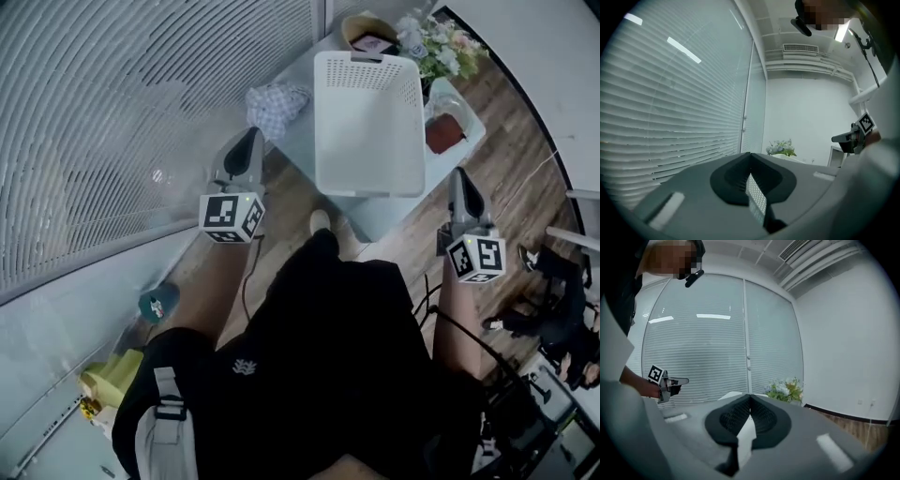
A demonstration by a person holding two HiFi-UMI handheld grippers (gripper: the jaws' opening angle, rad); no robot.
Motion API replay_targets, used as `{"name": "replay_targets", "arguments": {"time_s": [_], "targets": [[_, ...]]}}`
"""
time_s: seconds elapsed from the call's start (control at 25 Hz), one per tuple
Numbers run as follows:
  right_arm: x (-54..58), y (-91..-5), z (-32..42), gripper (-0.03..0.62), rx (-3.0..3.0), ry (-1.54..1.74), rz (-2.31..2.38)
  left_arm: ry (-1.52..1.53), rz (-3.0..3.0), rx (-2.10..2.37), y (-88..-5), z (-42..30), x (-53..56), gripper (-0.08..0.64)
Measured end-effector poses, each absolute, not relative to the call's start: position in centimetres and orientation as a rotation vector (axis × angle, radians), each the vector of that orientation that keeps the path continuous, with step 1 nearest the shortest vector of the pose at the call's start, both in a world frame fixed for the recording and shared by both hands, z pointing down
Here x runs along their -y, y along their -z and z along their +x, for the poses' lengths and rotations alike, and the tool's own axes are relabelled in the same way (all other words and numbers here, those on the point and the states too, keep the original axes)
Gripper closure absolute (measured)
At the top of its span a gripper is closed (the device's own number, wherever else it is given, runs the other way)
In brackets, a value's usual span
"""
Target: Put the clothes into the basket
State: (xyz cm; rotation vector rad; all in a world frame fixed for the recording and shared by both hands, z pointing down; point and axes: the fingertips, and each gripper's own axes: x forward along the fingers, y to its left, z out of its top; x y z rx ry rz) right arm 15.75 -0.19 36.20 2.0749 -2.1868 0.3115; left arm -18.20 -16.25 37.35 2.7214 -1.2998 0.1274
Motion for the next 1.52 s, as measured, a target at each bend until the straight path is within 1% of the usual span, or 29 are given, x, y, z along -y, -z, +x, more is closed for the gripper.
{"name": "replay_targets", "arguments": {"time_s": [0.32,0.72,0.8,0.92,1.04,1.24,1.36,1.44,1.52], "targets": [[4.0,-36.0,16.4,0.591,2.152,-0.309,2.064,-0.170,2.681,1.298,-39.9,-17.7,21.0,0.552],[11.5,-38.5,17.7,0.591,2.270,-0.304,1.959,-0.334,2.591,1.370,-46.5,-16.5,24.2,0.551],[12.4,-39.0,18.4,0.591,2.277,-0.288,1.950,-0.356,2.567,1.362,-48.0,-16.0,24.5,0.525],[13.4,-40.0,18.9,0.591,2.284,-0.316,1.915,-0.379,2.519,1.379,-49.7,-16.3,25.3,0.505],[14.9,-41.9,19.1,0.591,2.274,-0.364,1.885,-0.404,2.471,1.422,-51.6,-17.3,27.1,0.448],[16.6,-44.1,19.0,0.591,2.252,-0.405,1.861,-0.481,2.411,1.453,-54.9,-18.3,30.0,0.264],[17.4,-45.6,19.1,0.591,2.247,-0.426,1.834,-0.526,2.386,1.452,-57.3,-18.4,31.2,0.170],[17.6,-46.5,19.1,0.591,2.233,-0.442,1.828,-0.546,2.364,1.446,-58.8,-18.7,31.7,0.129],[17.6,-47.1,19.2,0.591,2.220,-0.455,1.823,-0.563,2.342,1.430,-60.3,-18.9,31.8,0.104]]}}
